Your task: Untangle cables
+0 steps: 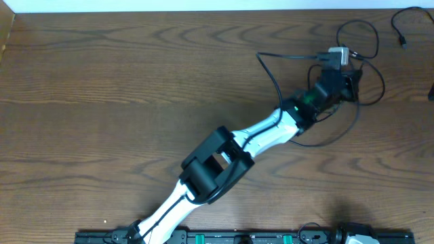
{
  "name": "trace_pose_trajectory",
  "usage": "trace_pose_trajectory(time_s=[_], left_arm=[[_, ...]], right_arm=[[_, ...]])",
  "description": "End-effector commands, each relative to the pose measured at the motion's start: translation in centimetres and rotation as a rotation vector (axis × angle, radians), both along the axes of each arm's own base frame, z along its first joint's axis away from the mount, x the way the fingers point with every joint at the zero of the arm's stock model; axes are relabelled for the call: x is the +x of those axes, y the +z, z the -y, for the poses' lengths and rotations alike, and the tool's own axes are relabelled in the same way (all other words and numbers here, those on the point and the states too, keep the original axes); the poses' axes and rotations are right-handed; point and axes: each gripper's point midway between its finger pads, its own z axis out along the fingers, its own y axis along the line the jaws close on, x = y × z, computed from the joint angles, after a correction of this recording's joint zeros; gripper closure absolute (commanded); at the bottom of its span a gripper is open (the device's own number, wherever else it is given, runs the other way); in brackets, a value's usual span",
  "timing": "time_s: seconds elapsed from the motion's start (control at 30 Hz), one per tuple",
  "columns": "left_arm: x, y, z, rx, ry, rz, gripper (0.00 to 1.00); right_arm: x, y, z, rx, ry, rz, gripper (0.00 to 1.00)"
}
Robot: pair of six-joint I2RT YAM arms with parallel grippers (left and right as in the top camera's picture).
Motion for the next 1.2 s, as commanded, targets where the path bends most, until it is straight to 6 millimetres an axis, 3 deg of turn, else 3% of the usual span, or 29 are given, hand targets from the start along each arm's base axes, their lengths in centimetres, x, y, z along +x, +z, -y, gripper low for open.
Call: trace_pose_trajectory(time_s=[0.0,0.1,0.3,0.43,0.53,0.57,0.6,0.67,0.77,0.9,1.0,1.07,1.17], left_arm=[[1.9,2.6,-1.4,-0.158,0.192,-0.044,0.92],[2.6,3.5,-2.0,-0.245,0.248,-0.1,0.92],[2.9,6.1,-1.7,-0.25,0.238,-0.034,0.92],[2.9,5.5,-1.6,-0.169,0.229,0.0,0.91],[2.8,3.9,-1.7,-0.112,0.232,-0.032,0.66],[2.7,3.7,-1.6,-0.103,0.231,-0.037,0.5],[2.7,3.3,-1.7,-0.088,0.232,-0.045,0.27],[2.7,2.7,-1.7,-0.067,0.233,-0.056,0.15],[2.5,1.0,-1.9,0.023,0.207,-0.069,0.1],[0.6,-0.9,-1.0,0.194,-0.013,-0.028,0.08],[-1.1,-1.5,-1.3,0.279,-0.155,-0.044,0.07],[-2.3,-1.5,-1.9,0.344,-0.256,-0.035,0.07],[-3.6,-1.7,-4.4,0.507,-0.336,-0.01,0.07]], right_arm=[[-0.1,-0.6,0.5,-0.015,-0.032,0.003,0.01],[-0.3,-0.9,0.4,-0.017,-0.032,0.028,0.01],[-0.2,-1.1,0.4,-0.012,-0.027,0.053,0.01],[0.1,-1.4,0.1,0.025,-0.008,0.055,0.01],[0.3,-1.5,-0.4,0.025,0.024,0.052,0.01],[0.4,-1.5,-0.6,0.024,0.032,0.051,0.01],[0.4,-1.6,-0.7,0.024,0.04,0.049,0.01],[0.5,-1.7,-0.7,0.025,0.041,0.046,0.01],[0.5,-1.7,-0.7,0.025,0.041,0.047,0.01],[0.6,-1.7,-0.7,0.025,0.042,0.046,0.01],[0.8,-2.0,-1.0,0.028,0.057,0.041,0.01],[1.1,-2.2,-1.3,0.028,0.079,0.04,0.01],[1.7,-2.6,-2.0,0.027,0.124,0.038,0.01]])
